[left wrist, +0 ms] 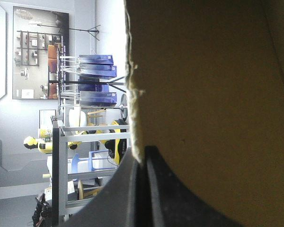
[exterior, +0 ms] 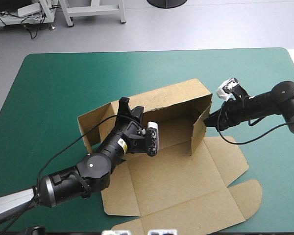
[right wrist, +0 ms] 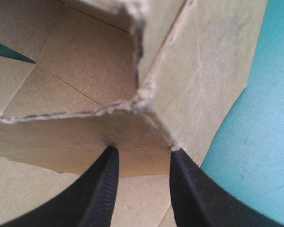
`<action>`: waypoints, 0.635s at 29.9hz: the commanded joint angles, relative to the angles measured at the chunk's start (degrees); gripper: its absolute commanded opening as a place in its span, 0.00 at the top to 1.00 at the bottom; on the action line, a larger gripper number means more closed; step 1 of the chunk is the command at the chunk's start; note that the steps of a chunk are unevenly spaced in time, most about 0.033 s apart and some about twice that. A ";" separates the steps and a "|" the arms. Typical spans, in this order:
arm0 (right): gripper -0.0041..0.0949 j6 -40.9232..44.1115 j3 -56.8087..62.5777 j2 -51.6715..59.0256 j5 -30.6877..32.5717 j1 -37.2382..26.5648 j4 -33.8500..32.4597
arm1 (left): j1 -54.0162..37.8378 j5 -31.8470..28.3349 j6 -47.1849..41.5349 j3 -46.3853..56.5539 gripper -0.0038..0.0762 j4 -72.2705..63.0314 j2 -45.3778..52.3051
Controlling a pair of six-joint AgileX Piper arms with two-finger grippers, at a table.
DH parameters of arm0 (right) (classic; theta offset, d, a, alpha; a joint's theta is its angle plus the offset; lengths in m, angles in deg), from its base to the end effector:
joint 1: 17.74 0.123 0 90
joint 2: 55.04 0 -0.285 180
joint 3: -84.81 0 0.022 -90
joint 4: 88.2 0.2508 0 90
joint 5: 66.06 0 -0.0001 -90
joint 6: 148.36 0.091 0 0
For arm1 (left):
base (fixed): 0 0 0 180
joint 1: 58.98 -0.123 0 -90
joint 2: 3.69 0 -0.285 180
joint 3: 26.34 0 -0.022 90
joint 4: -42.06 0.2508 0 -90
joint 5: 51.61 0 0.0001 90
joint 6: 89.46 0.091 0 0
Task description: Fold the box
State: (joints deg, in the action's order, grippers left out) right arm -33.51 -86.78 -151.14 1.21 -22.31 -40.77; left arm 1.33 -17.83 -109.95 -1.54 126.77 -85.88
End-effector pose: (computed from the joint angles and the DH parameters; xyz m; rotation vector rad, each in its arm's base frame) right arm 0.3023 0.0379 0.3011 -0.9416 2.2976 0.7411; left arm 0.1818 -0.2169 0.3266 1.4617 1.2309 0.5970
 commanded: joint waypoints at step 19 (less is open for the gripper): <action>0.42 -7.81 -1.51 -0.92 -10.01 -0.16 11.28 | 0.30 -0.94 0.26 -1.61 0.96 2.55 1.75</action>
State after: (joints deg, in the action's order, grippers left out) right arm -38.89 -86.78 -152.87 -8.53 -22.31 -35.80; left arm 1.33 -18.03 -109.52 -1.54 126.77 -85.88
